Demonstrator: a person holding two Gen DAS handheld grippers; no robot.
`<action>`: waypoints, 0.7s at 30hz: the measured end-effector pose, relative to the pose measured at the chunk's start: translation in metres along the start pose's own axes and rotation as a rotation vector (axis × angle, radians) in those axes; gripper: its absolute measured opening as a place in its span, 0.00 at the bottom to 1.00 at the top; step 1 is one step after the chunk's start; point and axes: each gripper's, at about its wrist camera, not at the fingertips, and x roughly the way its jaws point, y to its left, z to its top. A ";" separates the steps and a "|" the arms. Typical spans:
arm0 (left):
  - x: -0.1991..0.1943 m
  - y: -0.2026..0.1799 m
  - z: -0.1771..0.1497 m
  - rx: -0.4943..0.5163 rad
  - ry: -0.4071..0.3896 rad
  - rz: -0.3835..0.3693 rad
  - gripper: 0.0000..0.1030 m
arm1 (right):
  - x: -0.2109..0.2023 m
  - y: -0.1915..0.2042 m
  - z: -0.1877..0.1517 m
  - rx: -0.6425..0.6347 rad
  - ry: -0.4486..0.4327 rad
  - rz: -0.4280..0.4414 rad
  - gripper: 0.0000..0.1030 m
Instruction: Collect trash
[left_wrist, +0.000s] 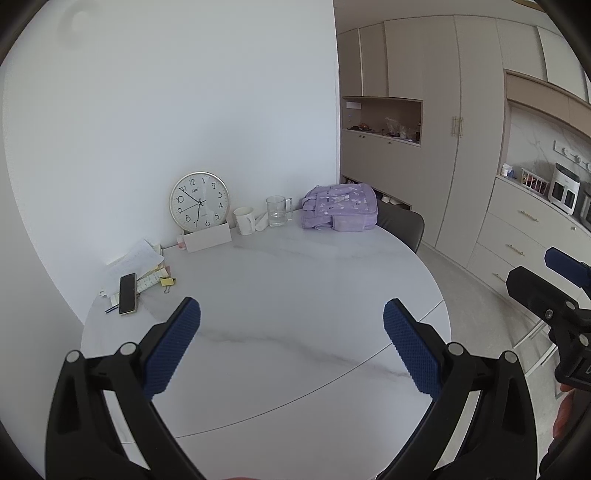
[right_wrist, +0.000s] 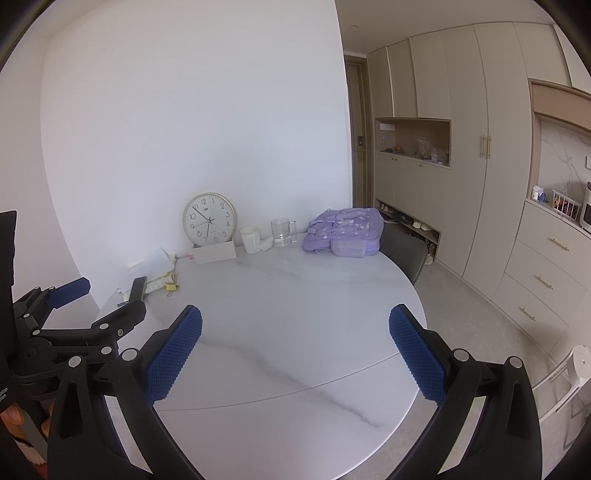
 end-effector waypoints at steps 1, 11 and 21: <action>0.000 0.000 0.000 -0.002 0.001 0.000 0.92 | 0.000 0.000 0.000 0.001 0.001 0.001 0.98; 0.000 -0.003 0.000 0.005 0.003 0.000 0.92 | 0.000 0.002 -0.002 -0.003 0.002 0.004 0.98; -0.001 -0.004 0.000 0.002 0.002 -0.002 0.92 | -0.001 0.003 -0.002 -0.002 0.001 0.002 0.98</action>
